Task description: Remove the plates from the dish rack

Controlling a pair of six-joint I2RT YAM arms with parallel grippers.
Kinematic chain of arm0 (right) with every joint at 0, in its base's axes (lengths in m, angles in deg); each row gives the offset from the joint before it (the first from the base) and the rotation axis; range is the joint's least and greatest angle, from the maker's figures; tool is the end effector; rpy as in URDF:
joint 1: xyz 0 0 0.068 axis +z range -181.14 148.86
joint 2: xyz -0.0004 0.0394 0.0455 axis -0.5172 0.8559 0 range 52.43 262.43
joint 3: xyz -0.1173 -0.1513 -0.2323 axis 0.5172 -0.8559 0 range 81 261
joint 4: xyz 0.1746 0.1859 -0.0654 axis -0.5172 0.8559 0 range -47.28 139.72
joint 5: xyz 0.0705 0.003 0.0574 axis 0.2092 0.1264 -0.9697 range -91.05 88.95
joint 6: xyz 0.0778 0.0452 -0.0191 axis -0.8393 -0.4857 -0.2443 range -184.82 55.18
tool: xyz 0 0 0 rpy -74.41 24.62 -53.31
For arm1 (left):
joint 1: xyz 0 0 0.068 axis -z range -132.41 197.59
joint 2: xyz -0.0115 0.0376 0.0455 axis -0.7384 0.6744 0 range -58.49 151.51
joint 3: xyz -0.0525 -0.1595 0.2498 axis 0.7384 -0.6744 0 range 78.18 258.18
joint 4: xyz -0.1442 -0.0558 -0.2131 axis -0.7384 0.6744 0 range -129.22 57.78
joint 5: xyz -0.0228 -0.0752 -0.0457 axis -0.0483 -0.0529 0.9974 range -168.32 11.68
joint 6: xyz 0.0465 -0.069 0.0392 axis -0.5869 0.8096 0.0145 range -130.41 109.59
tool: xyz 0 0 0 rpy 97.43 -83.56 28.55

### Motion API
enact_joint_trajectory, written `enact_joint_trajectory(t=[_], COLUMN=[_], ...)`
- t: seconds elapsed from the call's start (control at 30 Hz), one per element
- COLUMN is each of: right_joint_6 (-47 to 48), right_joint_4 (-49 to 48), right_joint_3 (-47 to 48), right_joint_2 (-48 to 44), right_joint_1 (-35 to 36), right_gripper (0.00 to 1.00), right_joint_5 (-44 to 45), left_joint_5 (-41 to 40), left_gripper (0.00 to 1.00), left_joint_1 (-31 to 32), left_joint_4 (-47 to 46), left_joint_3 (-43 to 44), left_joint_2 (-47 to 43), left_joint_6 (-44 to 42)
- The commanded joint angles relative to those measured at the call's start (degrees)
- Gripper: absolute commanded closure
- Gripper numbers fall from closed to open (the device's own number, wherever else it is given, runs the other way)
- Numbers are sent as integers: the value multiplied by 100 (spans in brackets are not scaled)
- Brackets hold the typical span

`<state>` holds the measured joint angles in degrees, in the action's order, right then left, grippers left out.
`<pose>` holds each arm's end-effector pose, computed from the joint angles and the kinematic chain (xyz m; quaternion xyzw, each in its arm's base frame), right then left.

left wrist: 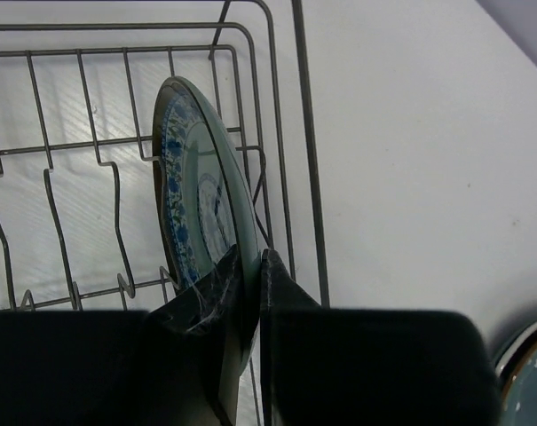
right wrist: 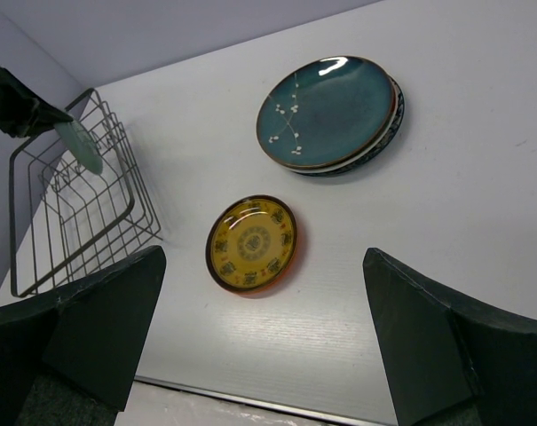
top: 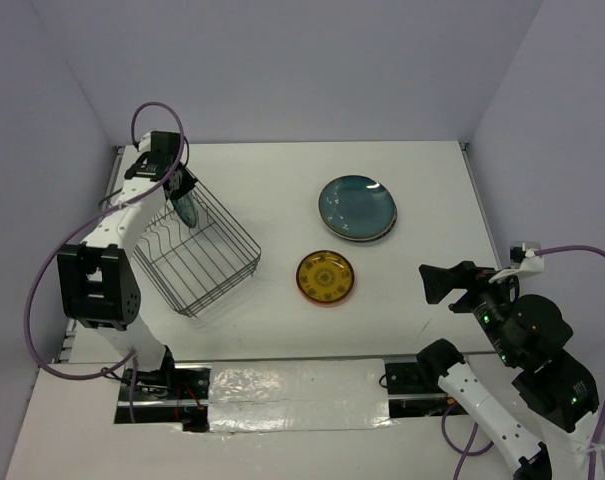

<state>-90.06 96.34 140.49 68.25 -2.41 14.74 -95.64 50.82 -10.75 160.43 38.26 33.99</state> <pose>0.0340 -0.0070 0.3808 0.0652 0.7609 0.1953 0.6154 0.4211 0.0009 0.2966 -0.3750 0.8275 -0.0329 0.4166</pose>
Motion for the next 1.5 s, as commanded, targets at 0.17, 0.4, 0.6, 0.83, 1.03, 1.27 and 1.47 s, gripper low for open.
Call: enact_joint_trajectory(t=[0.17,0.4,0.6,0.83,1.03,1.27,1.47], right_joint_6=[45,45,-69,-245,-263,-236,-254], right_joint_4=[-10,-63,-116,-10,183,201,122], right_joint_3=[283,231,257,555,784,696,565], right_joint_2=[-43,-8,1,-298,-307,-316,-325], right_joint_1=[27,27,27,27,27,36,27], right_gripper=[0,0,0,0,0,0,0], right_joint_5=[38,56,64,565,671,689,644], left_joint_5=[571,881,-824,-1396,-2380,-2285,-1977], left_gripper=[100,100,100,100,100,100,98], left_joint_1=[-59,502,3013,4730,5768,6164,6304], left_joint_4=[-333,-1071,-1511,-547,237,493,265], left_joint_3=[475,572,414,607,1204,1460,1451], left_joint_2=[-683,-1289,-1896,-949,624,1407,1803], left_joint_6=[-476,-1720,-3560,-3632,-3184,-2771,-2691])
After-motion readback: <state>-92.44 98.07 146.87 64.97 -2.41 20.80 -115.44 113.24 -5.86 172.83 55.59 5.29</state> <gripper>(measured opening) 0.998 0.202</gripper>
